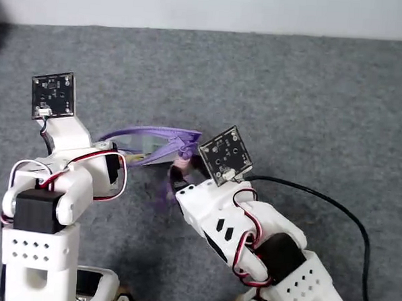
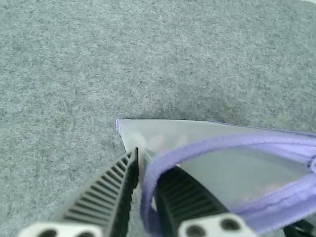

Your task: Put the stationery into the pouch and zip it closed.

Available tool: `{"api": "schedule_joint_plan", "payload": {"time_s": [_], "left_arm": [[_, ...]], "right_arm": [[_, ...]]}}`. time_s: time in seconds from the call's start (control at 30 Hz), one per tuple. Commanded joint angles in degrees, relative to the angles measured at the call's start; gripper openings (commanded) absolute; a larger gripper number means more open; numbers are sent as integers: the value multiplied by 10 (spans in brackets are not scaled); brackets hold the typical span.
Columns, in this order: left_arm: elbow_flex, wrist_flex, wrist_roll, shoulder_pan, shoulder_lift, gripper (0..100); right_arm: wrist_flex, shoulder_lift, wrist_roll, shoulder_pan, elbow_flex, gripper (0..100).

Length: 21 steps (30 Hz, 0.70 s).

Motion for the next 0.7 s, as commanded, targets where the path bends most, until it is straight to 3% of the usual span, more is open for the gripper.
{"api": "schedule_joint_plan", "payload": {"time_s": [0.0,0.2,0.43,0.63,0.67], "left_arm": [[-4,-7,-3,0,-4,12],[-4,-7,-3,0,-4,12],[-4,-7,-3,0,-4,12],[-4,-7,-3,0,-4,12],[-4,-7,-3,0,-4,12]], "right_arm": [[-37,-5,15,28,5,117],[-40,-5,15,49,8,181],[-40,-5,15,50,8,180],[-45,-7,15,51,4,3],[-44,-8,15,51,4,9]]}}
